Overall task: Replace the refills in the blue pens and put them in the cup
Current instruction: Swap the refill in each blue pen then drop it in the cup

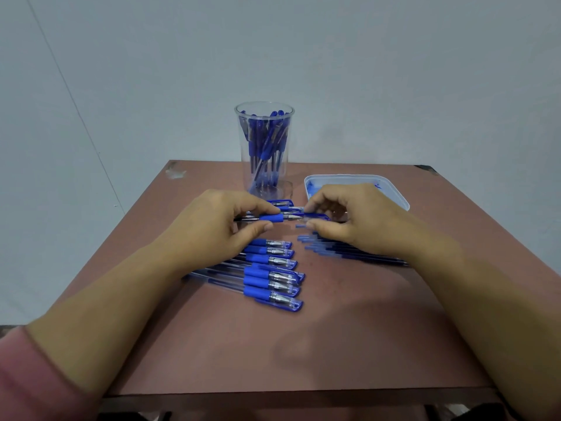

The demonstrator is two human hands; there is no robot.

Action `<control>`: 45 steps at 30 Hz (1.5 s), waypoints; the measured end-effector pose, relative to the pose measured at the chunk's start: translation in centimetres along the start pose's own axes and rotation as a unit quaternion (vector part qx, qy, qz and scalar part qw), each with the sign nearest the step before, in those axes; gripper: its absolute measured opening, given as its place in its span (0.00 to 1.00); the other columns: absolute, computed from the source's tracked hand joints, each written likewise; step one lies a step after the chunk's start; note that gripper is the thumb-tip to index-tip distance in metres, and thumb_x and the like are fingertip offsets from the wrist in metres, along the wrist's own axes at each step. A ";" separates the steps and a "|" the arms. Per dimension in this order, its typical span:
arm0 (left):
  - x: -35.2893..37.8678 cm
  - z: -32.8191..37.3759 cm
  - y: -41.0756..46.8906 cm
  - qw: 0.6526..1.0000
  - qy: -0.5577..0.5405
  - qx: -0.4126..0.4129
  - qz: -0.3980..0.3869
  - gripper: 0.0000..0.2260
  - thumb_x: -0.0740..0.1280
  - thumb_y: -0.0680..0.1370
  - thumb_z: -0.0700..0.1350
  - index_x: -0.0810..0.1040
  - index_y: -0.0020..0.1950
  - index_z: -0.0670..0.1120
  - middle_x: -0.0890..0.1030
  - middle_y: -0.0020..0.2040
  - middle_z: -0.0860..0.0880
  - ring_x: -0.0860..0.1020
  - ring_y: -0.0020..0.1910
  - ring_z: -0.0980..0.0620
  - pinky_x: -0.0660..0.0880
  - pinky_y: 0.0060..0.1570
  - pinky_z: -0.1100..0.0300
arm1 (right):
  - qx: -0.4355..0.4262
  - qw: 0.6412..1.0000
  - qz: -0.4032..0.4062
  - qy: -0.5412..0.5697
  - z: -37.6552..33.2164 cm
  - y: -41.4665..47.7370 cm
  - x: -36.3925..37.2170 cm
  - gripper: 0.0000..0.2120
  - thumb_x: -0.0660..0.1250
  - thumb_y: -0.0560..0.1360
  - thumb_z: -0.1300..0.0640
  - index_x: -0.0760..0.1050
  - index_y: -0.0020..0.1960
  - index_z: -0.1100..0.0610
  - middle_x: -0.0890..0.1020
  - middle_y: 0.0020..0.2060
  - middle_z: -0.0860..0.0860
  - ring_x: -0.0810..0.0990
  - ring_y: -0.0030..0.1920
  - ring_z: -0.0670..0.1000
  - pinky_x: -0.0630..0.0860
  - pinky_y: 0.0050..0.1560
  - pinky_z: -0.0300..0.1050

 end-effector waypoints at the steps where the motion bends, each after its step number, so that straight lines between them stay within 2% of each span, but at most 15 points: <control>1: 0.1 0.1 0.0 1.000 0.000 0.003 0.000 0.10 0.71 0.75 0.51 0.82 0.56 0.58 0.84 0.44 0.59 0.79 0.32 0.55 0.78 0.37 0.53 | -0.006 1.000 0.000 0.006 -0.1 0.1 0.3 0.06 0.73 0.73 0.53 0.80 0.49 0.49 0.81 0.40 0.51 0.76 0.40 0.50 0.76 0.44 0.43; 4: 0.2 0.6 -0.1 1.000 -0.001 0.011 -0.002 0.10 0.73 0.75 0.50 0.83 0.56 0.56 0.84 0.44 0.59 0.80 0.35 0.55 0.78 0.38 0.54 | -0.018 1.000 0.008 0.021 -0.2 0.4 1.0 0.06 0.73 0.73 0.53 0.80 0.49 0.50 0.81 0.39 0.50 0.77 0.40 0.50 0.76 0.44 0.42; 9: 0.2 0.8 -0.1 0.999 0.007 0.021 0.024 0.10 0.74 0.74 0.47 0.84 0.54 0.53 0.80 0.40 0.64 0.78 0.33 0.57 0.74 0.36 0.66 | -0.019 0.998 0.044 0.031 0.0 0.6 1.7 0.06 0.73 0.72 0.53 0.81 0.49 0.49 0.80 0.34 0.43 0.76 0.34 0.44 0.72 0.38 0.32; 15: 0.3 1.0 -0.1 0.999 0.012 0.032 0.040 0.10 0.75 0.73 0.44 0.85 0.54 0.49 0.76 0.38 0.67 0.75 0.33 0.64 0.67 0.36 0.75 | -0.026 0.996 0.080 0.041 0.0 0.5 2.5 0.06 0.73 0.73 0.54 0.82 0.50 0.51 0.83 0.38 0.44 0.79 0.37 0.44 0.73 0.40 0.34; 20: 0.2 1.1 0.2 0.999 -0.015 0.001 0.032 0.10 0.73 0.74 0.48 0.83 0.55 0.54 0.80 0.40 0.64 0.77 0.35 0.57 0.70 0.37 0.71 | -0.030 0.995 0.073 0.065 -0.1 1.0 2.2 0.07 0.72 0.74 0.55 0.79 0.51 0.49 0.83 0.41 0.47 0.80 0.40 0.49 0.78 0.47 0.47; 23: 0.1 1.2 0.2 1.000 0.020 0.001 0.015 0.12 0.70 0.77 0.53 0.81 0.59 0.54 0.82 0.49 0.60 0.79 0.46 0.59 0.75 0.48 0.64 | -0.025 0.995 0.069 0.069 0.4 1.3 1.9 0.06 0.71 0.75 0.56 0.78 0.51 0.49 0.83 0.43 0.50 0.81 0.41 0.52 0.78 0.48 0.52; 26: -0.2 1.3 -0.2 0.992 0.127 0.009 -0.024 0.21 0.60 0.77 0.61 0.78 0.64 0.51 0.80 0.56 0.55 0.78 0.54 0.54 0.76 0.54 0.56 | 0.001 0.994 0.073 0.081 1.3 1.1 1.0 0.07 0.69 0.76 0.56 0.77 0.50 0.45 0.83 0.43 0.50 0.83 0.42 0.51 0.80 0.48 0.54; 30: -0.7 2.0 -0.8 0.979 0.194 -0.021 -0.063 0.30 0.52 0.77 0.66 0.71 0.71 0.49 0.77 0.63 0.52 0.75 0.61 0.51 0.72 0.58 0.56 | 0.001 0.989 0.096 0.111 1.5 0.7 -0.6 0.09 0.69 0.76 0.58 0.76 0.47 0.43 0.83 0.43 0.54 0.80 0.37 0.44 0.77 0.43 0.45; 32: -0.6 2.5 -1.6 0.977 0.192 -0.032 -0.086 0.33 0.49 0.76 0.68 0.69 0.73 0.49 0.75 0.66 0.52 0.74 0.63 0.51 0.71 0.60 0.57 | -0.009 0.985 0.120 0.125 1.4 0.7 -1.1 0.08 0.69 0.76 0.58 0.77 0.47 0.44 0.83 0.46 0.55 0.78 0.38 0.50 0.78 0.47 0.51; 35: -0.4 3.0 -3.3 0.981 0.165 -0.029 -0.102 0.33 0.50 0.76 0.68 0.69 0.73 0.50 0.73 0.69 0.53 0.72 0.65 0.53 0.67 0.63 0.60 | -0.023 0.971 0.163 0.172 1.0 0.7 -1.8 0.09 0.69 0.76 0.60 0.78 0.49 0.46 0.81 0.44 0.57 0.78 0.42 0.60 0.79 0.50 0.56; 36: -0.3 2.9 -3.9 0.981 0.163 -0.024 -0.105 0.33 0.50 0.76 0.68 0.69 0.73 0.50 0.72 0.69 0.53 0.72 0.66 0.54 0.67 0.65 0.59 | -0.023 0.966 0.181 0.185 0.9 0.8 -2.0 0.09 0.68 0.77 0.61 0.78 0.49 0.47 0.80 0.42 0.57 0.78 0.41 0.58 0.79 0.50 0.53; 38: 0.2 2.6 -4.8 0.981 0.154 -0.020 -0.115 0.32 0.51 0.77 0.69 0.70 0.73 0.51 0.71 0.71 0.53 0.70 0.68 0.54 0.66 0.68 0.57 | -0.029 0.957 0.210 0.199 0.3 1.3 -2.6 0.08 0.67 0.77 0.62 0.77 0.50 0.49 0.77 0.38 0.50 0.75 0.36 0.45 0.78 0.45 0.43; 40: 0.6 2.3 -5.2 0.984 0.125 -0.029 -0.121 0.31 0.51 0.77 0.70 0.69 0.73 0.53 0.71 0.71 0.56 0.69 0.69 0.58 0.64 0.68 0.61 | -0.036 0.951 0.238 0.196 -0.4 2.0 -3.2 0.07 0.67 0.77 0.63 0.77 0.51 0.52 0.76 0.37 0.46 0.72 0.34 0.40 0.74 0.41 0.35; 42: 0.8 2.1 -5.3 0.987 0.102 -0.037 -0.115 0.31 0.52 0.77 0.69 0.69 0.73 0.54 0.71 0.69 0.59 0.69 0.67 0.60 0.62 0.67 0.64 | -0.044 0.942 0.266 0.198 -1.3 2.9 -4.1 0.07 0.67 0.77 0.63 0.76 0.53 0.53 0.76 0.39 0.46 0.73 0.36 0.42 0.74 0.41 0.35; 45: 0.9 2.1 -5.3 0.989 0.091 -0.039 -0.110 0.30 0.52 0.77 0.69 0.68 0.73 0.55 0.71 0.68 0.60 0.68 0.67 0.62 0.63 0.68 0.62 | -0.060 0.921 0.315 0.220 -2.7 4.2 -5.6 0.07 0.67 0.77 0.62 0.74 0.53 0.53 0.77 0.40 0.49 0.75 0.40 0.46 0.76 0.45 0.41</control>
Point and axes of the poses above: each hand's wrist, its own y-axis towards the middle knuckle, its own x-axis out of the palm, z = x × y, the point moved 3 cm from there along y, towards the middle knuckle
